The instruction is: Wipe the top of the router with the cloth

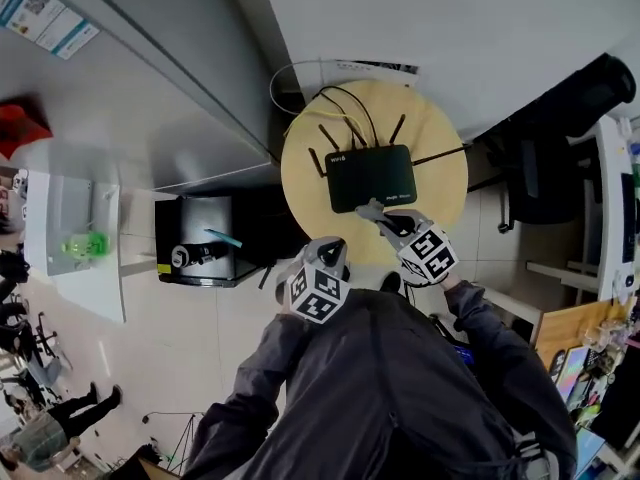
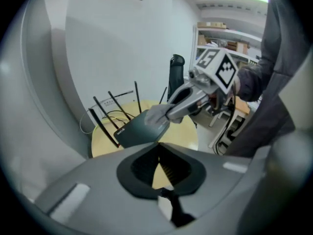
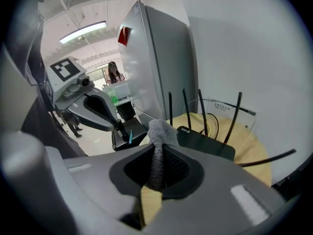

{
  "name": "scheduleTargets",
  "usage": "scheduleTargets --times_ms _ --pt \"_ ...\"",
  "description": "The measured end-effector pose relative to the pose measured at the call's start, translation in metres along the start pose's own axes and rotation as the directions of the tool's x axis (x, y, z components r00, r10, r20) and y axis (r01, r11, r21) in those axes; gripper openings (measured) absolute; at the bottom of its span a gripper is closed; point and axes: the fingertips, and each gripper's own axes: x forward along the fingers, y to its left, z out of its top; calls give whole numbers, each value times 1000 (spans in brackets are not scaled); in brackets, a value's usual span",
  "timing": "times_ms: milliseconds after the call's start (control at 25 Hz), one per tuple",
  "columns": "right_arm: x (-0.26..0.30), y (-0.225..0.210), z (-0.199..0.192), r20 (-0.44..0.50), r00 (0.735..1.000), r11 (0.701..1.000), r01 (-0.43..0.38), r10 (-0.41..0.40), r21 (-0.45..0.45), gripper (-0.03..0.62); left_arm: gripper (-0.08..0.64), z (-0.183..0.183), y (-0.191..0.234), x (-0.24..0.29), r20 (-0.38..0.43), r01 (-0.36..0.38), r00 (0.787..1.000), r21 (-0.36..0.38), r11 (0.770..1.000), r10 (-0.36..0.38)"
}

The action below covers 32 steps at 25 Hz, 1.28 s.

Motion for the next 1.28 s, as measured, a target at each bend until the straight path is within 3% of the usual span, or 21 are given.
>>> scheduleTargets --times_ms 400,680,880,1280 --pt "148 -81 41 -158 985 993 76 -62 86 32 0 -18 74 -8 11 44 999 -36 998 -44" --pt "198 -83 44 -221 975 998 38 -25 54 32 0 -24 93 -12 -16 29 999 -53 998 -30" --pt "210 -94 18 -306 950 996 79 -60 52 32 0 -24 92 -10 -35 30 999 -64 997 -32" --pt "165 -147 -16 -314 944 978 155 -106 136 34 0 -11 78 3 -47 50 998 -45 998 -52"
